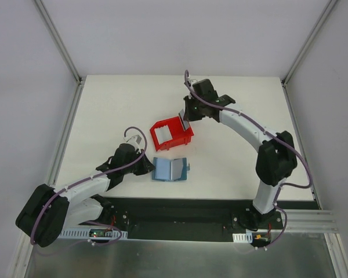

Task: Put the credit cards into the card holder
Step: Pick up the credit card from the storage box, then insert the credit card into the card holder.

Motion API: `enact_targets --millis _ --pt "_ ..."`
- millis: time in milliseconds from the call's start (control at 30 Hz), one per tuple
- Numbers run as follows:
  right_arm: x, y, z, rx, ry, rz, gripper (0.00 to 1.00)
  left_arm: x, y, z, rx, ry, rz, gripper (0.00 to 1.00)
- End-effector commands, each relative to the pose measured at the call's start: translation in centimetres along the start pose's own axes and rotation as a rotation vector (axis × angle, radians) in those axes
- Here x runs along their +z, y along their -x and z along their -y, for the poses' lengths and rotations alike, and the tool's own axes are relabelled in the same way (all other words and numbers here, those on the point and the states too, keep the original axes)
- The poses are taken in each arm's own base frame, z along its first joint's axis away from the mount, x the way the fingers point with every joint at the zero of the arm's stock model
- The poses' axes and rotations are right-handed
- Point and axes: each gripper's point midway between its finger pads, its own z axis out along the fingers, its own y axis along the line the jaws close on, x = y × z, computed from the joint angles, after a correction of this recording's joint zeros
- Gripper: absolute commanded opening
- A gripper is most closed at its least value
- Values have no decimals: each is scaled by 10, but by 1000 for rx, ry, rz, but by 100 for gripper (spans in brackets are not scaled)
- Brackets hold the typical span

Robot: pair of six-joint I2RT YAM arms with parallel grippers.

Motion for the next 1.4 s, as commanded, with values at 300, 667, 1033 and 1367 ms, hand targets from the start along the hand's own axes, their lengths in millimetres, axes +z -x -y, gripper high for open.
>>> enact_targets --millis 300,667,1033,1367 --pt "-65 -66 -91 343 400 172 0 2 -17 -15 -19 29 -20 0" --pt "-20 -141 -101 451 347 48 0 3 -19 -18 -61 38 -13 0" --pt "-1 -176 -93 549 334 5 0 3 -24 -25 -96 56 -7 0" --pt "4 -193 -90 578 334 -14 0 2 -26 -29 -118 65 5 0"
